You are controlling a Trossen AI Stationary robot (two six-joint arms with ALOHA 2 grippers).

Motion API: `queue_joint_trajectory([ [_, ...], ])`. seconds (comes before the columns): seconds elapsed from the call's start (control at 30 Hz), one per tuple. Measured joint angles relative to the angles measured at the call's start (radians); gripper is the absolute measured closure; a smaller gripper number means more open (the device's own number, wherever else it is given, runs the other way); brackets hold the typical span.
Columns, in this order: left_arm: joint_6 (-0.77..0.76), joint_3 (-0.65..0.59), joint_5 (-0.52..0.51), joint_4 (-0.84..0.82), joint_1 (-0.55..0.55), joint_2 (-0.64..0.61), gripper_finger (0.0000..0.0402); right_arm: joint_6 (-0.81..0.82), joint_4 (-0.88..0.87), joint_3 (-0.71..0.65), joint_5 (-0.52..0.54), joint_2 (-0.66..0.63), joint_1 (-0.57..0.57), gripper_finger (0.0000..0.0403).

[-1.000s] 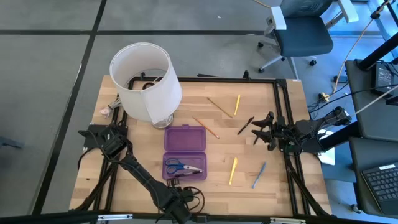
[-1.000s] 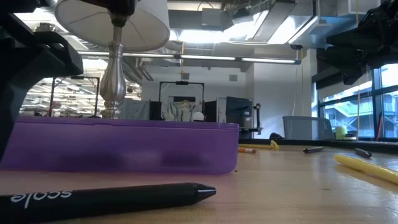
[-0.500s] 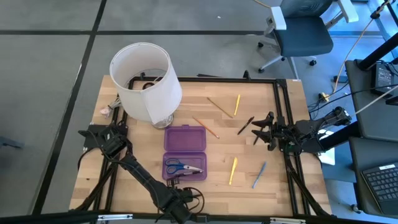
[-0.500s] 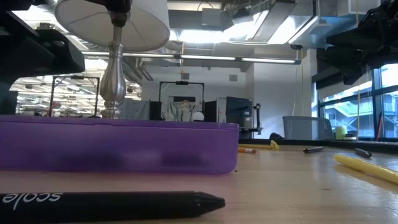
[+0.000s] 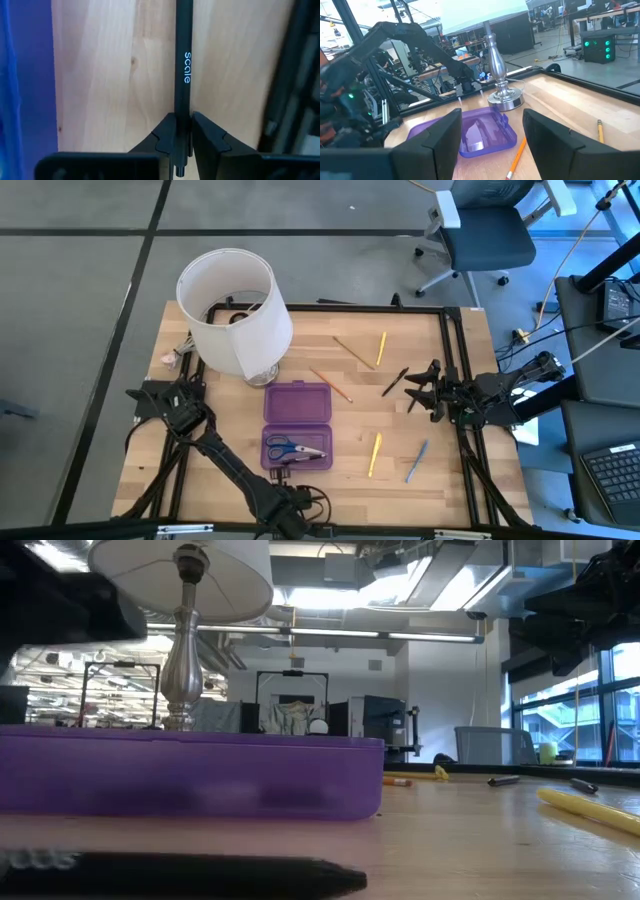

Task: Pick & place school supplies into a supply box
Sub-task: Put the black pen into the purple supply box

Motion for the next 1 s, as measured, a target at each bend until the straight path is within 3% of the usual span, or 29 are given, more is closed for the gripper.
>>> queue_joint_trajectory([
  [0.27, -0.04, 0.125, -0.128, -0.259, 0.001, -0.007, 0.0365, 0.0, 0.0, 0.0, 0.0, 0.0, 0.0, 0.0188],
  [0.53, -0.03, 0.135, -0.289, -0.472, 0.033, -0.007, 0.0361, 0.0, 0.0, 0.0, 0.0, 0.0, 0.0, 0.0188],
  [0.77, 0.105, 0.136, -0.267, -0.452, 0.084, -0.008, 0.0364, 0.0, 0.0, 0.0, 0.0, 0.0, 0.0, 0.0188],
  [1.0, 0.143, 0.137, -0.242, -0.42, 0.138, -0.008, 0.0363, 0.001, 0.0, 0.0, 0.0, 0.0, 0.0, 0.0188],
])
